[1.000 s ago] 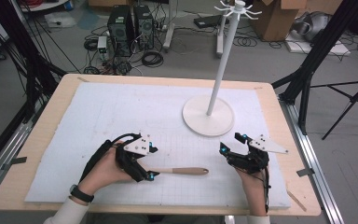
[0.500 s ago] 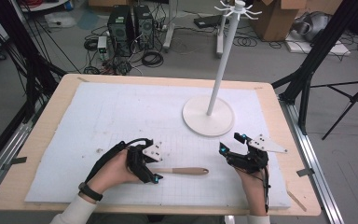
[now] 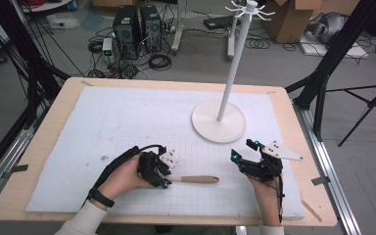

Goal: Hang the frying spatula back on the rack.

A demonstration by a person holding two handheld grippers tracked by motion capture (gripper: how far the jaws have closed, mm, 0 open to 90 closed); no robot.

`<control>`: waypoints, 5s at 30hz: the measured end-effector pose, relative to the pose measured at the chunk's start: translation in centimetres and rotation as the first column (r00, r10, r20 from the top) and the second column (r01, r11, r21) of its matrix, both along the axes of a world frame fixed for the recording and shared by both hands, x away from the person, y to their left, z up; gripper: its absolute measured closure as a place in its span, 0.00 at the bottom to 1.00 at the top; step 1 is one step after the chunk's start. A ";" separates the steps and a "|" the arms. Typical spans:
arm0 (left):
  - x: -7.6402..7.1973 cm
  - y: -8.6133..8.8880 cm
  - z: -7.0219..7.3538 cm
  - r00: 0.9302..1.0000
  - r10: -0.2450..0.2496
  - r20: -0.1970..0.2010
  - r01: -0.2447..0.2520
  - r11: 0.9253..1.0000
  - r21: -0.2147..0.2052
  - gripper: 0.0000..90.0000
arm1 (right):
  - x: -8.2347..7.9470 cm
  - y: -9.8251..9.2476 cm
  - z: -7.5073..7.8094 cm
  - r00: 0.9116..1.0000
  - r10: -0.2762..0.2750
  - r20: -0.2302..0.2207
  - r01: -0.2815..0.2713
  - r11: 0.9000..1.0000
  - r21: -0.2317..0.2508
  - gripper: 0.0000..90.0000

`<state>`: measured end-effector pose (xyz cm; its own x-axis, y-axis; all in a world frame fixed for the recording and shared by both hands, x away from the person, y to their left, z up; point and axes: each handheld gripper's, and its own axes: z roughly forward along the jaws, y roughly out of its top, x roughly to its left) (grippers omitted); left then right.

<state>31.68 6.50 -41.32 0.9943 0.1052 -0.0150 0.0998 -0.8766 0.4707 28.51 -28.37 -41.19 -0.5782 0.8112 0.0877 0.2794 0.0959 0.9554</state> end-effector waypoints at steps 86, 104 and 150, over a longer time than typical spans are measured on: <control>-2.7 8.2 4.1 0.933 0.348 0.094 -0.196 0.709 -0.678 0.86 | -0.9 5.4 4.4 0.969 0.225 0.105 -0.239 0.960 0.147 0.30; -3.0 7.4 4.2 0.928 0.356 0.108 -0.183 0.691 -0.699 0.86 | -0.5 10.2 7.2 0.947 0.297 0.121 -0.317 0.926 0.207 0.33; -3.3 6.9 5.5 0.974 0.198 0.111 -0.047 0.654 -0.755 0.65 | 0.8 12.9 9.8 0.832 0.545 0.110 -0.550 0.781 0.296 0.82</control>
<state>28.40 13.36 -35.80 0.9666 0.2553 0.0215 0.0338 -0.2104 0.9770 29.29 -15.48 -31.41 -0.9205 0.2915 0.2601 0.2519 -0.0661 0.9655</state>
